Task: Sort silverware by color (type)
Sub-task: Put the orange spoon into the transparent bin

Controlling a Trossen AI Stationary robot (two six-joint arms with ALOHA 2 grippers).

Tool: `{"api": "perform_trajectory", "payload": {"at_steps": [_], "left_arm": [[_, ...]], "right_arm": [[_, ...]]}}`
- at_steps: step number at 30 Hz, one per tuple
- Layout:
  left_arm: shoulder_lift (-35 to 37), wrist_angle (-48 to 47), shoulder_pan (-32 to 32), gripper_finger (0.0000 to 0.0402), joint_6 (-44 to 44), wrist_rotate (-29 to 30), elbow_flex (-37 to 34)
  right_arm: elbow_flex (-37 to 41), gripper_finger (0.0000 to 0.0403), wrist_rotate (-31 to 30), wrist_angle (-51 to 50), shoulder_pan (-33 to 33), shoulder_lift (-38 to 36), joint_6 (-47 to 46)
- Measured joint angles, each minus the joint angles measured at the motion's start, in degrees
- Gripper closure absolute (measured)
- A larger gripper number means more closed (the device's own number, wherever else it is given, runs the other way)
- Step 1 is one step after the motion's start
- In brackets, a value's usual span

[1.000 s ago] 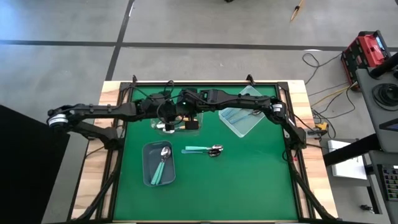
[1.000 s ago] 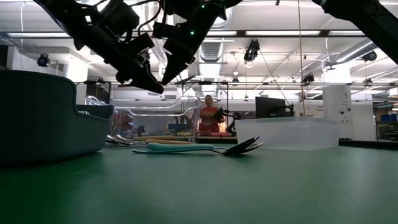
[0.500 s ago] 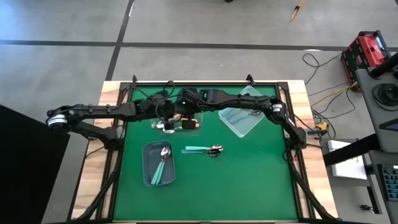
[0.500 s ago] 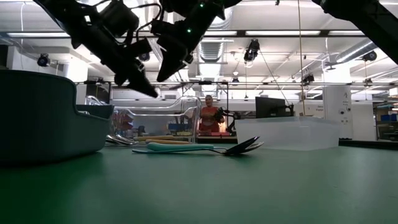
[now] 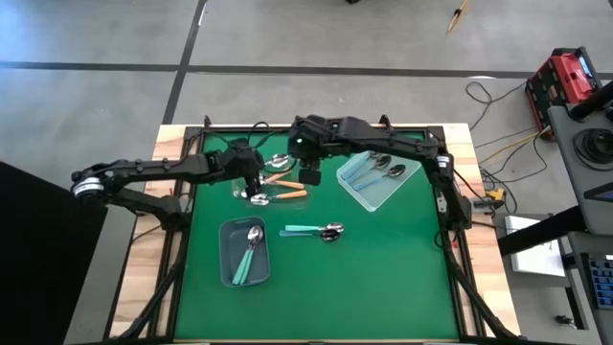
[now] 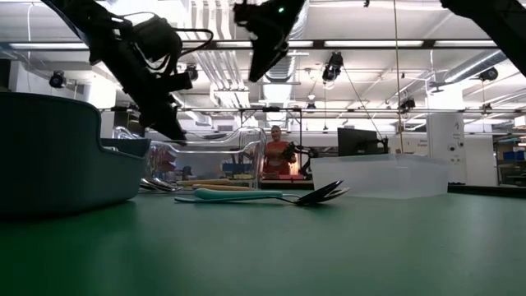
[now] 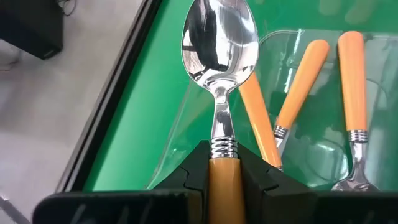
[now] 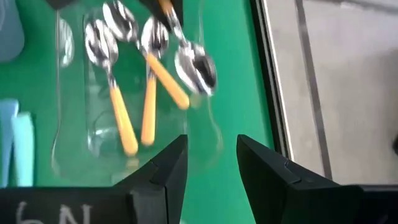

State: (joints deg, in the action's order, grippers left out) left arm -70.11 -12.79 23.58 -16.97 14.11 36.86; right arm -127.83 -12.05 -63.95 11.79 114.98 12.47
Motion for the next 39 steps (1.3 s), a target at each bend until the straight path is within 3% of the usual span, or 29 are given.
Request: {"api": "perform_trajectory", "payload": {"at_steps": [5, 16, 25, 34, 39], "left_arm": [[-2.9, -2.0, 0.3, 0.0375, -0.2, -1.6, 3.2], [-13.0, -16.0, 0.7, 0.0375, -2.3, -2.7, 13.7], [-12.9, -16.6, 0.6, 0.0375, -0.4, -13.6, 14.1], [-14.5, -15.5, 0.5, 0.0375, 1.0, -14.9, 11.7], [-15.0, -13.6, 0.5, 0.0355, 1.2, -14.8, 11.4]], "right_arm": [[0.2, 0.0273, 0.0, -6.0, 0.2, -4.6, -2.9], [0.7, 0.0273, 0.5, -12.9, 0.2, -9.6, -8.1], [1.6, 0.0273, 0.5, -14.8, 0.2, -10.0, -8.1], [2.1, 0.0273, 0.5, -15.5, 0.2, -10.0, -8.9], [2.6, 0.0273, 0.5, -15.0, 0.2, -10.0, -9.1]]}}
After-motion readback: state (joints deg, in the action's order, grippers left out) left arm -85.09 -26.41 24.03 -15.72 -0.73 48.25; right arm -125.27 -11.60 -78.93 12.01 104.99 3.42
